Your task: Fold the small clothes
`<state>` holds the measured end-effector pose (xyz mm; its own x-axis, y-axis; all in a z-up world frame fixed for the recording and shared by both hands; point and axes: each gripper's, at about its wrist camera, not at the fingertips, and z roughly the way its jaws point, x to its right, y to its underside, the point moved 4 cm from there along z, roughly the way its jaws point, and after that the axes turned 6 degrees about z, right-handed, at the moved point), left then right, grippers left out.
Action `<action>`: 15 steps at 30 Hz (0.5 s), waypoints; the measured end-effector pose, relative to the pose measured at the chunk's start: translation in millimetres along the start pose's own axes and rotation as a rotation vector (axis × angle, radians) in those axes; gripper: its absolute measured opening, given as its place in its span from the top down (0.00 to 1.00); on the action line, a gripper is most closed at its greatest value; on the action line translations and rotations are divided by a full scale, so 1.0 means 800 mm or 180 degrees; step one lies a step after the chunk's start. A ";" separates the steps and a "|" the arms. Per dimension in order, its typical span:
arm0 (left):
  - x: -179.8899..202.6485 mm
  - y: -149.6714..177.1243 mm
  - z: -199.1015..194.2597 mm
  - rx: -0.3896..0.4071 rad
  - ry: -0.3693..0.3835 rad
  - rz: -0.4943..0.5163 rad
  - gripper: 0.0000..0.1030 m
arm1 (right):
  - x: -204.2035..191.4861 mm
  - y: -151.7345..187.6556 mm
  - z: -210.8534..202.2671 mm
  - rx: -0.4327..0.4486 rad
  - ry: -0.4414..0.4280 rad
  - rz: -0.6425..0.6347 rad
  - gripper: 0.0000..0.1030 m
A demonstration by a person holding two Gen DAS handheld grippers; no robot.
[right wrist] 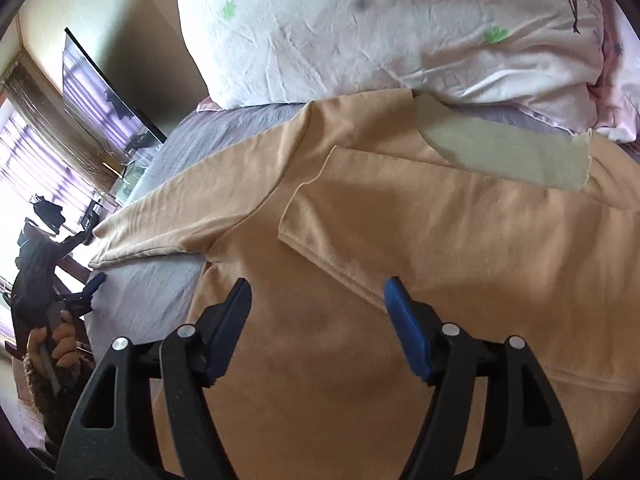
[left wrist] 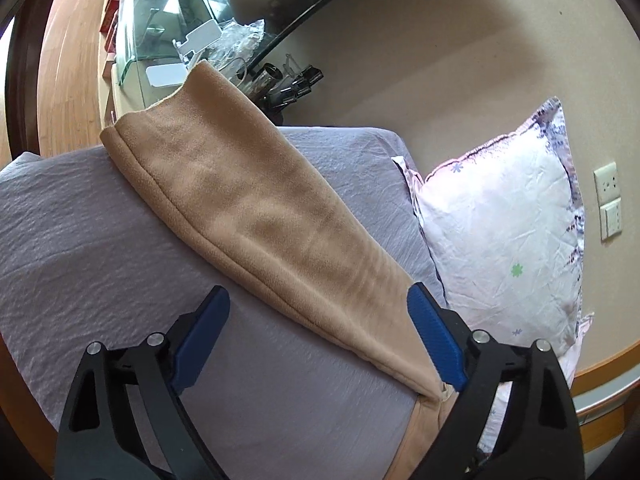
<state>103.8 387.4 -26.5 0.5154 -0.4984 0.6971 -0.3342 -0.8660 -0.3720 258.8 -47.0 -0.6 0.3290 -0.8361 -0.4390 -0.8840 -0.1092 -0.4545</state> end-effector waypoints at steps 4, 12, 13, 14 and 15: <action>-0.016 -0.018 0.003 0.0020 -0.0095 -0.0292 0.36 | 0.009 0.016 -0.043 0.0137 -0.0171 0.0063 0.24; 0.004 -0.028 0.001 -0.0001 -0.0558 0.0056 0.95 | 0.046 0.040 -0.128 0.0534 -0.0359 0.0114 0.18; 0.036 -0.027 -0.003 0.0060 -0.0540 0.0328 0.95 | 0.058 0.041 -0.142 0.0632 -0.0297 0.0155 0.18; 0.069 -0.023 -0.005 0.0105 -0.0490 0.0581 0.96 | 0.072 0.039 -0.156 0.0734 -0.0237 0.0214 0.18; 0.108 -0.015 -0.007 0.0151 -0.0407 0.0864 0.96 | 0.084 0.038 -0.167 0.0822 -0.0205 0.0273 0.17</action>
<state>147.7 354.8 41.7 0.5086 -0.7104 0.4866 -0.4376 -0.6999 -0.5645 210.0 -178.4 59.3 0.2843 -0.7995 -0.5291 -0.7984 0.1082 -0.5924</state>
